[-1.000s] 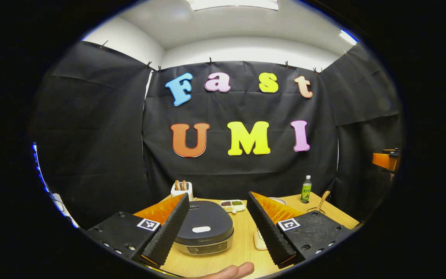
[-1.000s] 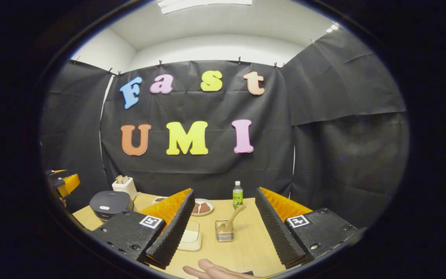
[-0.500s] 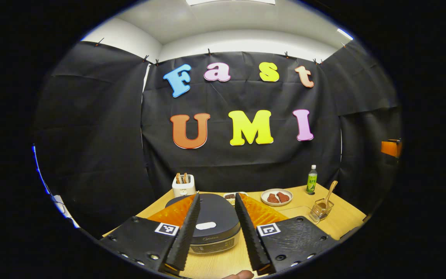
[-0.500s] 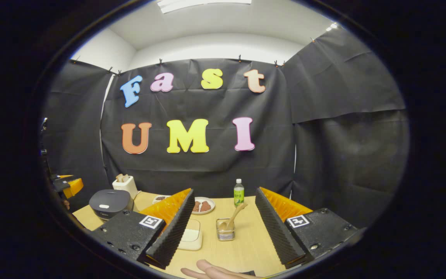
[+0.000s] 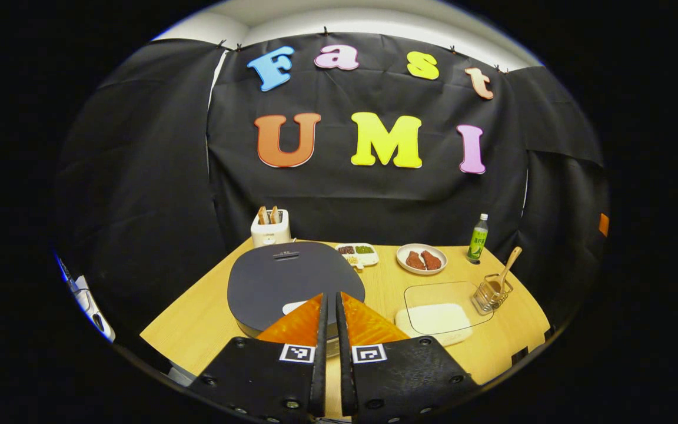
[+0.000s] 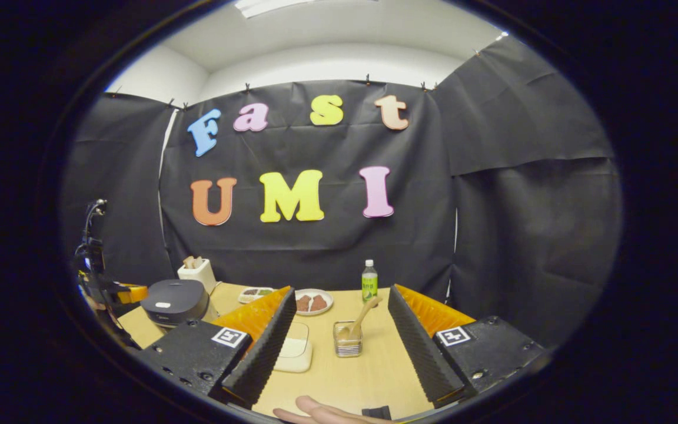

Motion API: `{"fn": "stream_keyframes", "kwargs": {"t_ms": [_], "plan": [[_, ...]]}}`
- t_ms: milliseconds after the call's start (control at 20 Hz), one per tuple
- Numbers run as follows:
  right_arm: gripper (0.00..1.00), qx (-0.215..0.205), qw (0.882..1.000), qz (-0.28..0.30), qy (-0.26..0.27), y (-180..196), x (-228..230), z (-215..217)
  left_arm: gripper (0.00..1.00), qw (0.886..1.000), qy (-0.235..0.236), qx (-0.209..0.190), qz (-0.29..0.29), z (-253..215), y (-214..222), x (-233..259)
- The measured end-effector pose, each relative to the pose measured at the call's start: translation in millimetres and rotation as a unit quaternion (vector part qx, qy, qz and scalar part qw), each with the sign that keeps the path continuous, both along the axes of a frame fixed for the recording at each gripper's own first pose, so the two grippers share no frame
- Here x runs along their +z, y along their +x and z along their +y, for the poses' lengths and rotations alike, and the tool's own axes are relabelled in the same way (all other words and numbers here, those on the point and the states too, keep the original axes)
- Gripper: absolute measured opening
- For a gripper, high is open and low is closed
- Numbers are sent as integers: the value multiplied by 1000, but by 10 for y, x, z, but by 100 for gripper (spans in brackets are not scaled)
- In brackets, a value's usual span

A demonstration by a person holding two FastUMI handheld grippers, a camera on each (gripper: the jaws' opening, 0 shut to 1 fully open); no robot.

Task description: Close the left gripper, press the button to open the rice cooker; take a wooden spoon from the chopstick holder with the right hand, scoop a spoonful of rice and pour it into the rice cooker, then put the wooden spoon back into the chopstick holder.

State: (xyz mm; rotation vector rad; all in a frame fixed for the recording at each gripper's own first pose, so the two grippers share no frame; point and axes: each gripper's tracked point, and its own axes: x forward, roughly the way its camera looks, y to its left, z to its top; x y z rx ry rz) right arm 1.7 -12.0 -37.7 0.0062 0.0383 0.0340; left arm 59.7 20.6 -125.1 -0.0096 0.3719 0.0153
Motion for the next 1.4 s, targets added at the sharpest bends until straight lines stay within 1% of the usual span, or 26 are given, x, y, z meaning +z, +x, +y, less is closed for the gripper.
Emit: {"fn": "stream_keyframes", "kwargs": {"t_ms": [50,100,150,250,500,650,700,800,900,950,1000,1150,1250,1300,1350,1400], "plan": [[99,-1,1000,1,-1,5,-19,-25,9,1000,-1,20,17,79,-37,-45],[100,-1,1000,1,-2,1,-36,-43,0,999,-6,27,37,100,-22,-134],[99,-2,1000,2,-4,5,-59,-66,0,998,-13,28,48,104,91,-233],[99,-1,1000,0,-7,-3,-76,-97,0,998,-7,38,59,164,137,-299],[99,-1,1000,-4,-14,-16,-104,-183,0,996,1,51,66,225,283,-352],[100,0,1000,-6,-15,-24,-117,-216,0,996,4,54,76,232,353,-402],[99,1,1000,-6,-15,-27,-125,-228,0,996,6,49,79,219,366,-431],[100,0,1000,-4,-14,-12,-149,-268,0,995,17,57,85,269,388,-473],[100,-3,1000,-4,-12,5,-163,-303,0,994,19,53,92,250,409,-522],[100,-5,1000,-4,-12,11,-185,-326,9,993,18,55,102,243,386,-573],[100,-5,1000,-4,-11,15,-182,-334,0,994,24,53,96,243,397,-546],[99,-4,1000,-2,-10,9,-239,-348,0,991,27,47,121,246,361,-620],[99,-3,1000,2,-10,7,-265,-343,0,990,6,48,135,242,373,-597],[99,-2,1000,3,-11,6,-264,-339,0,988,-7,53,142,280,362,-563],[99,-2,1000,2,-14,2,-264,-336,0,987,-12,96,125,403,374,-469],[99,-2,1000,1,-17,-4,-255,-344,0,989,-17,101,107,461,458,-410]]}}
